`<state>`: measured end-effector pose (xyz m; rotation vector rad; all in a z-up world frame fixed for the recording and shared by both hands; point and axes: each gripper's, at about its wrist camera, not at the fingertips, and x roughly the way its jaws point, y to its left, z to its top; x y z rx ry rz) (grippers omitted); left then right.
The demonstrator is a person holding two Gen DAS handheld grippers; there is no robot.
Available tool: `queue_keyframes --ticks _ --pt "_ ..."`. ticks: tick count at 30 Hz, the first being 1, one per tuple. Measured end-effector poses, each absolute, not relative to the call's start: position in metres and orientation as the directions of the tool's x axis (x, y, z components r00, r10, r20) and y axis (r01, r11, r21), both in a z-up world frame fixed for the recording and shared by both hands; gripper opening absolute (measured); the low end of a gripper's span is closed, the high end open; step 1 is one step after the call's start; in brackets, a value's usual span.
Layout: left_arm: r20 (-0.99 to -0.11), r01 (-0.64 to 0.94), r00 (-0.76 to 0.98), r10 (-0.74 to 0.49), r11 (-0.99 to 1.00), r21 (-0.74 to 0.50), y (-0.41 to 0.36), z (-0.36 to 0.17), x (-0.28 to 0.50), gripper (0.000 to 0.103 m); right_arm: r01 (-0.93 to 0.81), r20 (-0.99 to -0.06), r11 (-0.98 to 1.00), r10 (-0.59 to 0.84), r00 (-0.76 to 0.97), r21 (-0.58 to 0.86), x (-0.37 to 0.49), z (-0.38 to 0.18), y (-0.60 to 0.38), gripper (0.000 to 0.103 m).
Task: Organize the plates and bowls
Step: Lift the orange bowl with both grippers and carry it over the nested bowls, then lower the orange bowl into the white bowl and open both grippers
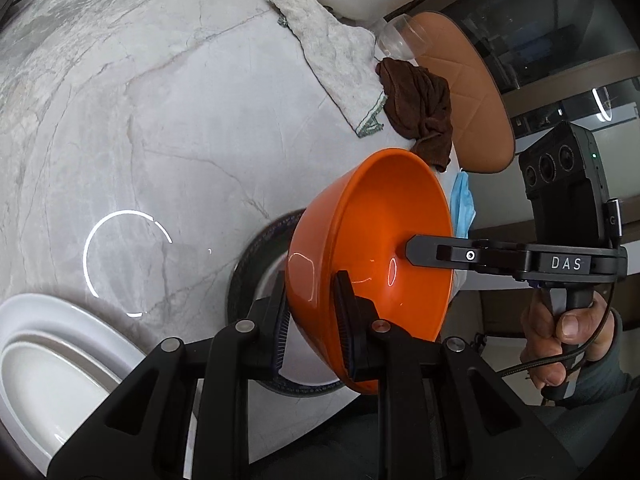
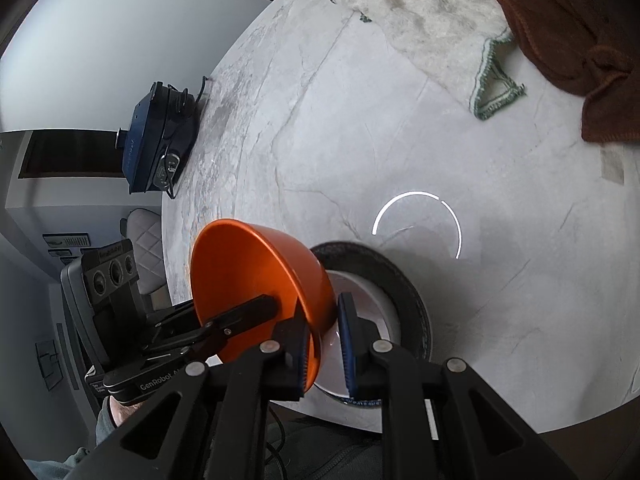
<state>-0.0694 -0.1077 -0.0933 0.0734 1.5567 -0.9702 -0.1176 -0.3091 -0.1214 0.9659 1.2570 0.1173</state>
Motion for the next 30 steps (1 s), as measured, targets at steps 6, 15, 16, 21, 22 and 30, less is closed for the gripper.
queue_keyframes --ticks 6,15,16,21,22,30 --pt "-0.861 0.549 -0.247 -0.445 0.667 -0.503 -0.102 -0.098 -0.088 0.019 0.424 -0.743 0.612 0.583 0.329 0.668 -0.136 -0.134 -0.301 0.017" --pt "-0.879 0.559 -0.226 -0.419 0.683 -0.469 -0.101 -0.099 -0.103 0.02 0.427 -0.756 0.627 0.578 0.307 0.652 -0.147 -0.14 -0.296 0.017" --pt "-0.883 0.561 -0.224 -0.414 0.686 -0.464 -0.101 -0.1 -0.105 0.02 0.429 -0.757 0.626 0.578 0.305 0.651 -0.147 -0.141 -0.296 0.017" --pt "-0.898 0.574 -0.209 -0.387 0.695 -0.433 -0.104 -0.103 -0.11 0.02 0.427 -0.778 0.653 0.56 0.285 0.626 -0.148 -0.145 -0.292 0.017" --pt "-0.902 0.575 -0.204 -0.381 0.699 -0.425 -0.105 -0.104 -0.11 0.02 0.428 -0.781 0.655 0.557 0.282 0.622 -0.147 -0.146 -0.29 0.017" --pt "-0.913 0.585 -0.182 -0.366 0.706 -0.4 -0.108 -0.108 -0.11 0.045 0.414 -0.817 0.705 0.511 0.266 0.576 -0.145 -0.145 -0.284 0.016"
